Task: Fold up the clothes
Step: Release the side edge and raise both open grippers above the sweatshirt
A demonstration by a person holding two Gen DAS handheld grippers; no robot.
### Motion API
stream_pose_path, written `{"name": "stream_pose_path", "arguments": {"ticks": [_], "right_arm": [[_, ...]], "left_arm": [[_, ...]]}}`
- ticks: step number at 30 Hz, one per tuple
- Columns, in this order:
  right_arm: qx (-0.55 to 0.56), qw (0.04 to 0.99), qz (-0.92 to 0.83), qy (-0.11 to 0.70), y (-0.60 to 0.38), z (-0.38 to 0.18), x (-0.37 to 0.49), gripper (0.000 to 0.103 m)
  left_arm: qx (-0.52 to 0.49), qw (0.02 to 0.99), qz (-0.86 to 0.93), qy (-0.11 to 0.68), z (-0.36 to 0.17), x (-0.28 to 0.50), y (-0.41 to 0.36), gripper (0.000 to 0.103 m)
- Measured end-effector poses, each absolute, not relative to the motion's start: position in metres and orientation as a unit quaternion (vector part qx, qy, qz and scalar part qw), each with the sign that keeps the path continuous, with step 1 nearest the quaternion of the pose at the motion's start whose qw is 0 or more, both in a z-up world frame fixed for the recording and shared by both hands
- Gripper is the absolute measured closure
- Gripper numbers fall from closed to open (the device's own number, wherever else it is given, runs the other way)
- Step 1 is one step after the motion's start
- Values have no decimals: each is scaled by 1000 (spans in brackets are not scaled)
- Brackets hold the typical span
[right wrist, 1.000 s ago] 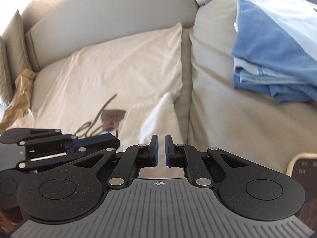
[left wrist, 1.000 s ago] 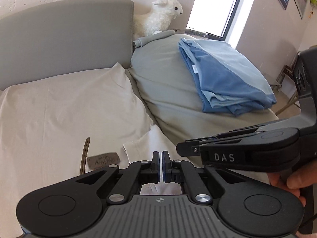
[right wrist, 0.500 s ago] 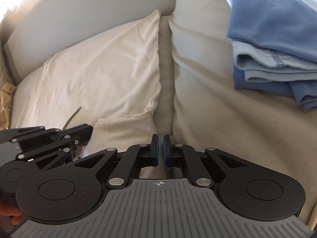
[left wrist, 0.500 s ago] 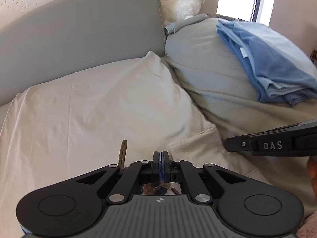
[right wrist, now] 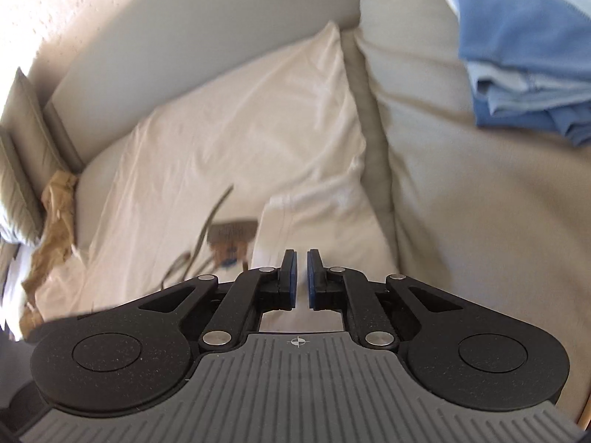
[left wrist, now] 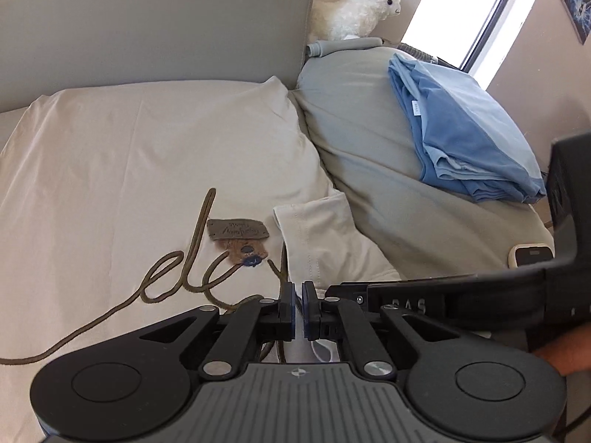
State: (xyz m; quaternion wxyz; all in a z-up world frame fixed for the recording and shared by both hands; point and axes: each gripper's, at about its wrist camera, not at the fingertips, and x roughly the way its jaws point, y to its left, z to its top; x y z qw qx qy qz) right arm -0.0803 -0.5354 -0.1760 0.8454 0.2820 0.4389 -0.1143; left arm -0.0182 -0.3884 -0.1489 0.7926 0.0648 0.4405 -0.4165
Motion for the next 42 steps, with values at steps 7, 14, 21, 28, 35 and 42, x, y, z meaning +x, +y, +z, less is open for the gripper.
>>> {"name": "stream_pose_path", "arguments": {"ticks": [7,14,21,28,35,42], "right_arm": [[278,839,-148,443,-503,-157,-108,88],[295,810,-149,485,-489,-151,-138,94],[270,849,-165,424,-478,-128,-142,87],[264,832,-163,459,-444,-153,-115,87],[243,842,-119,467,-400,-128,-125,86],[223,851,-92,467,-359,-113,-114,72]], "left_arm": [[78,788,-422,441,-140,-31,-374,96],[167,775,-416,445,-142,-53,-360,92],[124,797,-393,441,-127,-56,-308,91],[111,804,-356,464,-124,-51,-272,81],[85,809,-320,486,-132,-49,-245,70],[70,826,-280,484,-119,-47,-203,61]]}}
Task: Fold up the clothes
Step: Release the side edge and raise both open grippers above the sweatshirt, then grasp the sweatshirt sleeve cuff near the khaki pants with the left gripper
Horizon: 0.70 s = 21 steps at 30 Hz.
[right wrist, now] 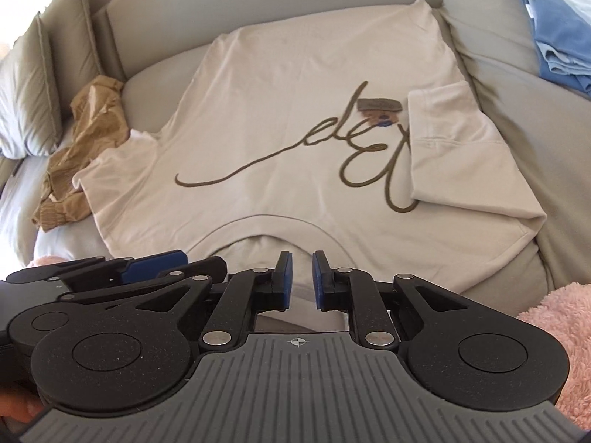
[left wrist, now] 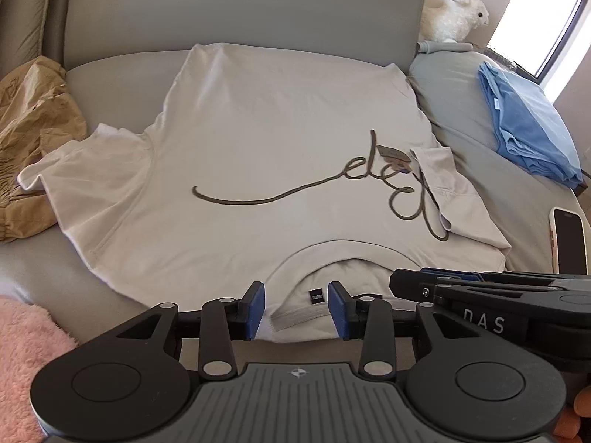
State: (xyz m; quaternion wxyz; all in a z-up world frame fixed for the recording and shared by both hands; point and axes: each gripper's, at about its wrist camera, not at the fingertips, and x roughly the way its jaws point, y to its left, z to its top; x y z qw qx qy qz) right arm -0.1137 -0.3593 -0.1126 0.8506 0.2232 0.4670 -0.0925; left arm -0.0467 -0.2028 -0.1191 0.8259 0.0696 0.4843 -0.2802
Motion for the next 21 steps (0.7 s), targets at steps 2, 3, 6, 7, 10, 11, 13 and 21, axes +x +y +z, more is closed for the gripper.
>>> {"name": "stream_pose_path", "arguments": {"ticks": [2,3,6,7,10,11,13,21], "right_arm": [[221,854,-84,464,-350,-107,-108,70],[219,856,-81,461,-347,-104,-105,66],[211,861,-67,458,-334,-97,-95,57],[208,862,-61,459,-329,-95,-91,57],[201,864,-46,460,-315,-90,-81,57],[200,863,-43,461,-311,-90,-79,57],[199,862,-36,465,-303,-90,-73,57],[171,870,7,462,-265,-91,-36,57]], "left_arm": [[59,828,-274,485,-115,-41,-189,58],[50,830,-269,486,-113,-37,-181,55],[28,834,-250,491,-110,-25,-160,47],[21,836,-243,492,-109,-21,-153,44],[-12,839,-218,499,-108,-9,-130,39],[-24,840,-213,498,-107,-6,-122,39],[-46,845,-208,490,-105,1,-107,39],[-153,868,-179,437,-100,31,-48,46]]}}
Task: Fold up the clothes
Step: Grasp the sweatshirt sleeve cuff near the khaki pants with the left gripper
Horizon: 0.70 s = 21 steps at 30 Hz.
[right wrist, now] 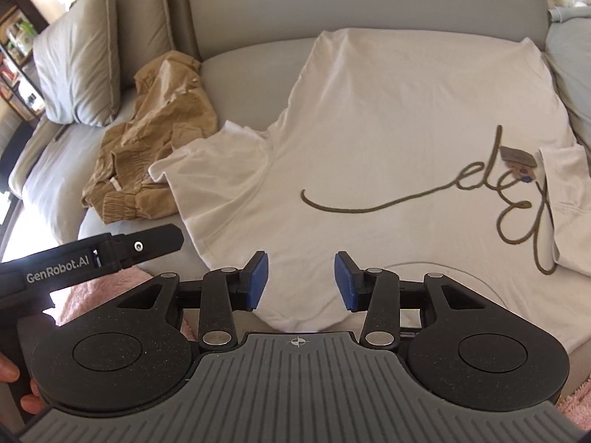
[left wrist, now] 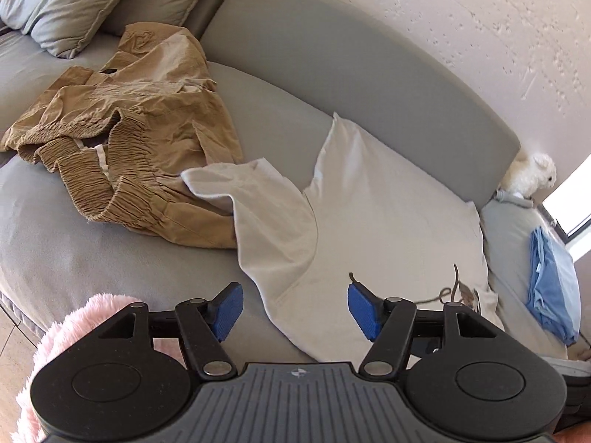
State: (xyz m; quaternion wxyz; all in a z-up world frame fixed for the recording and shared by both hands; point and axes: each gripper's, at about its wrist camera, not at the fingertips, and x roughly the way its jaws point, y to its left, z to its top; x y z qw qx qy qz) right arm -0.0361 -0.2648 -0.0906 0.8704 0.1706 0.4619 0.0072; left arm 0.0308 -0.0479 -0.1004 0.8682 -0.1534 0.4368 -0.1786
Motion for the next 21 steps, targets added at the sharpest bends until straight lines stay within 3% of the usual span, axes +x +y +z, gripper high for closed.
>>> {"name": "stream_pose_path", "arguments": {"ticks": [2,6,21], "right_arm": [[161,873,19,459,-256,-91,-28,57],[162,873,27,459,-247,-97,-15,57],[177,863,22,473,-248,-118,15,57]], "left_arm": [[-179,871,-165,426,-103,40,-37,50],[-224,871,-145,413,-111,64,-22,72],[-322,824,-93,457,-150,121,-4,71]]}}
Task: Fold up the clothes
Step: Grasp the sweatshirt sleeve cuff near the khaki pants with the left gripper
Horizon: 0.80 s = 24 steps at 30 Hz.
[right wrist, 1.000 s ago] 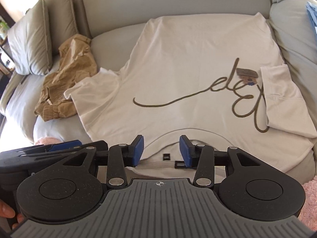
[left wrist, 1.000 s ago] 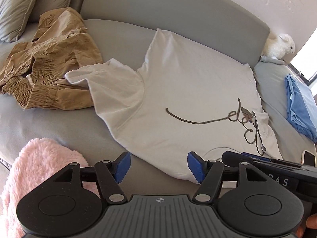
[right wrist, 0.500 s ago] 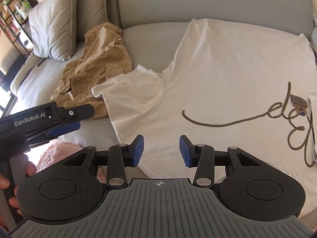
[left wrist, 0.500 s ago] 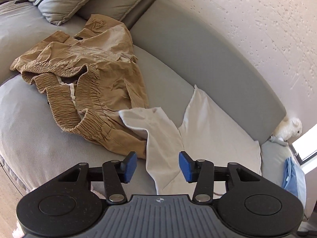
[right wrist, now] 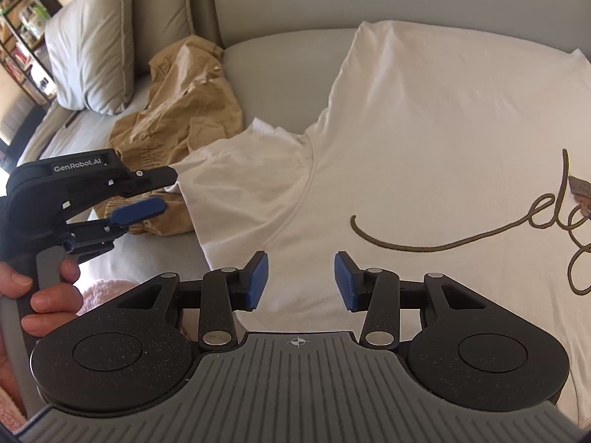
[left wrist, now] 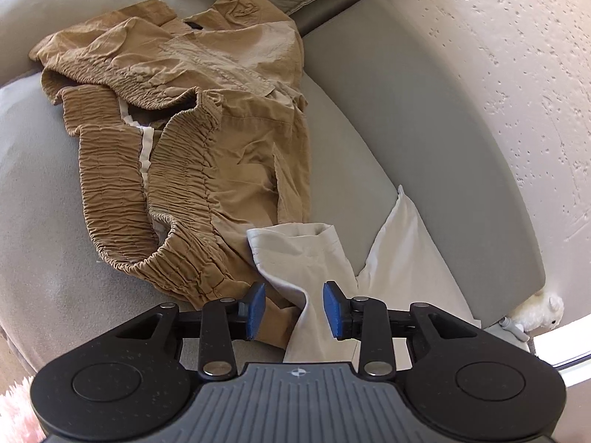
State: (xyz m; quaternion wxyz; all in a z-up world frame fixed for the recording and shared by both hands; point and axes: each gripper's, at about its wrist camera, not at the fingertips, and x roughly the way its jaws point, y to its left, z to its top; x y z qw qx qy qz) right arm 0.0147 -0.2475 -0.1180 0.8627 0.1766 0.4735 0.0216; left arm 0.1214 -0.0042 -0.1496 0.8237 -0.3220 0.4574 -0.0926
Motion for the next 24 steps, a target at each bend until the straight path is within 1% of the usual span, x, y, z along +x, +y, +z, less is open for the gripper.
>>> {"name": "stream_pose_path", "arguments": {"ticks": [3,8,12,15,17,18,21,24], "right_arm": [[181,860,19,476,-250,-122,15,57],[182,859,16,479,-252,-125,15,57],[184,858,13,480,-254,-127,11,57],[189,857,10,480,-257,-128,8,57],[191,857,8,479,-258,-129,6,57],[192,856,8,480,-259,-129,5,57],[194,856,7,479,-260,-128,1,57],[194,857,6,478,-263,-127,-5,57]], "left_arm": [[-340,814,-86,463,-159,127,0,72],[-350,817,-88,450,-159,131,1,74],[-353,819,-82,445,-158,128,2,80],[-351,820,-82,445,-157,128,1,79],[-349,818,-80,451,-160,131,-1,75],[-352,815,-78,454,-163,134,-1,78],[-334,830,-76,441,-156,133,-4,103],[-268,868,-84,410,-136,125,-17,103]]}}
